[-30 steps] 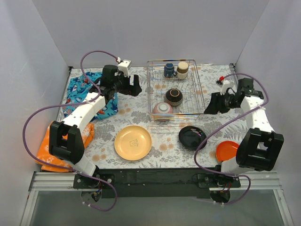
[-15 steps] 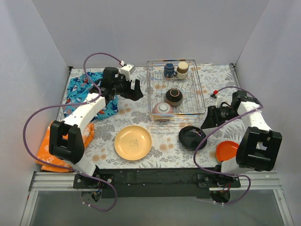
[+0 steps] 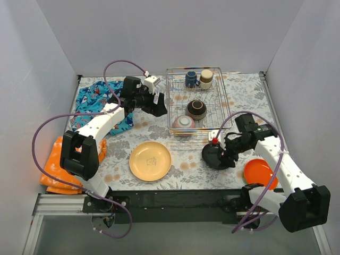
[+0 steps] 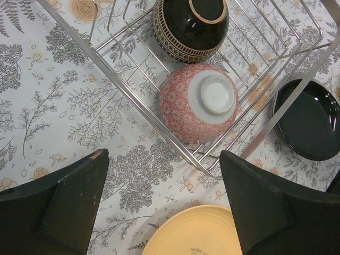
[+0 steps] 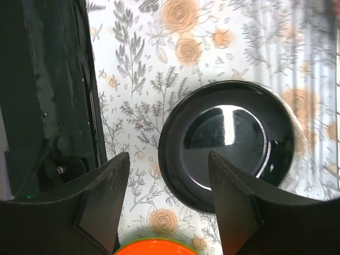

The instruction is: Load the mixed dishes into the dish rack

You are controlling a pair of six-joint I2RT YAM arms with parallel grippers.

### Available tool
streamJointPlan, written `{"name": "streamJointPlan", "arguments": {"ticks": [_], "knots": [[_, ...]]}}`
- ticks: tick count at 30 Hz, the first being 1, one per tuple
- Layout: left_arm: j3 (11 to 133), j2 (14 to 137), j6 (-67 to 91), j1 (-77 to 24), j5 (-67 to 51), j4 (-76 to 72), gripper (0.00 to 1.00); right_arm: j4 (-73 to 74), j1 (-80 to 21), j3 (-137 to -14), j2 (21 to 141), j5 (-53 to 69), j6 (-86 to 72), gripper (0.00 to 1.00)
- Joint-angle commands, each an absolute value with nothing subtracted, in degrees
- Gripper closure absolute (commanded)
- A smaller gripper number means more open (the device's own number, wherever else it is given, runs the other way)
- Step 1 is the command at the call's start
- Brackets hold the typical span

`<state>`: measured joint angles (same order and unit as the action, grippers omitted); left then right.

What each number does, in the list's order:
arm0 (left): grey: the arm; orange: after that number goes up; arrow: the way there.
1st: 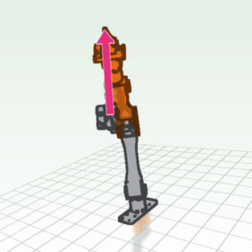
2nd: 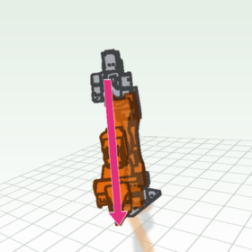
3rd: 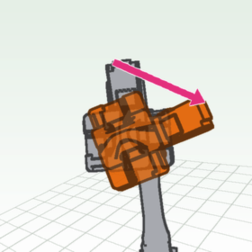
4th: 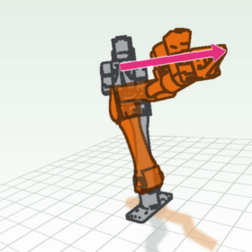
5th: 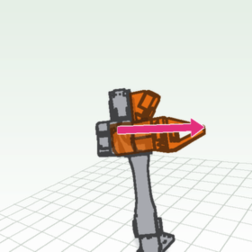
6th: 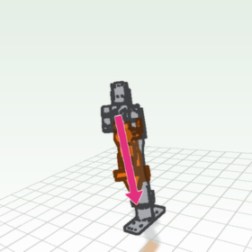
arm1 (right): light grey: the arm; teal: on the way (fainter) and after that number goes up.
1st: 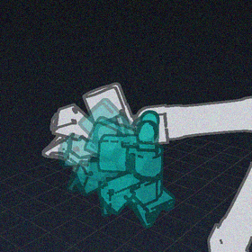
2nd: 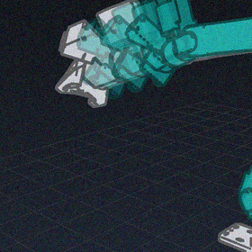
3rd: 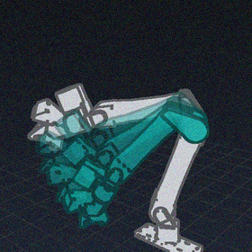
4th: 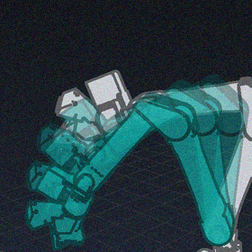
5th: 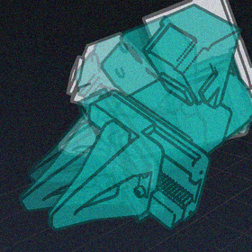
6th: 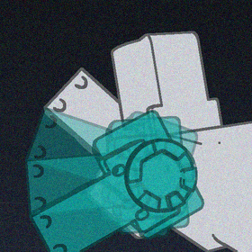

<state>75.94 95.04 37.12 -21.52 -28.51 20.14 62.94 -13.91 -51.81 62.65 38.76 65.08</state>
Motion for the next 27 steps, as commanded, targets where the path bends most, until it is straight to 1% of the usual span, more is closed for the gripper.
{"name": "streamJointPlan", "arguments": {"ticks": [1, 5, 8, 10, 13, 22, 23, 27], "knots": [[76.74, 91.76, 36.3, -21.36, -26.46, 20.48, 0.14, 54.85, -20.99, -47.73, 62.4, 31.12, 66.63, 0.32], [74.62, 89.92, 36.56, -21.36, -26.02, 20.48, 0.14, 51.51, -27.84, -44.66, 62.49, 26.64, 64.78, 0.32], [73.39, 89.39, 37.53, -21.36, -25.75, 20.22, 0.14, 49.05, -31.19, -43.51, 63.19, 23.56, 63.29, 0.33], [73.04, 89.03, 38.05, -21.36, -25.84, 19.69, 0.14, 47.56, -32.08, -42.54, 63.89, 21.37, 62.23, 0.34], [72.77, 88.86, 38.58, -21.36, -25.58, 19.34, 0.14, 45.89, -33.31, -41.05, 65.3, 18.3, 61.52, 0.39], [71.81, 87.8, 38.93, -21.36, -24.7, 18.9, 0.13, 43.6, -35.77, -39.2, 67.06, 15.21, 59.42, 0.47], [71.63, 87.72, 39.02, -21.36, -24.7, 18.81, 0.13, 43.51, -36.21, -38.94, 66.8, 14.68, 59.07, 0.51], [71.54, 87.54, 39.29, -21.36, -24.79, 18.55, 0.13, 44.03, -37.09, -38.76, 65.22, 13.1, 58.27, 0.63]]}}
